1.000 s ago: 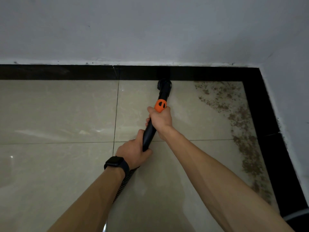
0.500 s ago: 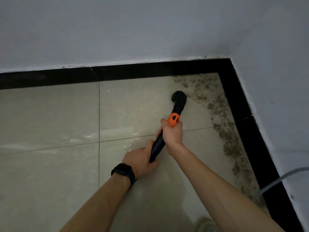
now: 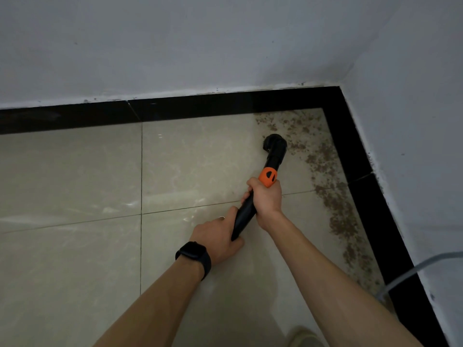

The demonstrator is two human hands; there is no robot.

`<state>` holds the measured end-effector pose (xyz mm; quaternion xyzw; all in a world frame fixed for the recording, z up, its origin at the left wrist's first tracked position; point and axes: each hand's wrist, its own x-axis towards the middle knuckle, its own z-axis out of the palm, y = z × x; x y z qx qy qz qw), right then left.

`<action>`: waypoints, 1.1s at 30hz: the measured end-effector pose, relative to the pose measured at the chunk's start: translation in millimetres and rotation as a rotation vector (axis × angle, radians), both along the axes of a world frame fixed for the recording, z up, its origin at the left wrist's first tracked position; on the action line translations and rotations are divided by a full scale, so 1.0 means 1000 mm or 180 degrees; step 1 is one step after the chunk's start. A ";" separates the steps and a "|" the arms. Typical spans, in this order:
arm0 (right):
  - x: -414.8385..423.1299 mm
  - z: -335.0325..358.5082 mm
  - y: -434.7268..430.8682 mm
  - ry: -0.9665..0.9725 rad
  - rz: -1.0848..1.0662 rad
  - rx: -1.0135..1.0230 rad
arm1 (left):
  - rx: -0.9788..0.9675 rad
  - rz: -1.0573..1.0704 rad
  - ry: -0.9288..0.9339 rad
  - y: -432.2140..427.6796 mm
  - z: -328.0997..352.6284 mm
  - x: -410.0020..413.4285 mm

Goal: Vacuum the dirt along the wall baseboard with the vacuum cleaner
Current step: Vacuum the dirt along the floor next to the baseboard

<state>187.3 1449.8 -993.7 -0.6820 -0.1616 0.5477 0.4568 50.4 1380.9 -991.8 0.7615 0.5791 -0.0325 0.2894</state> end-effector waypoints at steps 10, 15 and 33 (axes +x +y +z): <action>0.007 0.002 0.024 0.0102 0.0200 0.0038 | 0.0109 0.0201 -0.0051 0.016 -0.005 0.011; 0.005 0.000 0.036 0.0094 0.0250 0.0077 | 0.0127 0.0263 -0.0093 0.026 -0.006 0.010; -0.001 0.001 0.073 -0.0008 0.0338 0.0139 | 0.0210 0.0348 -0.0151 0.060 -0.014 0.006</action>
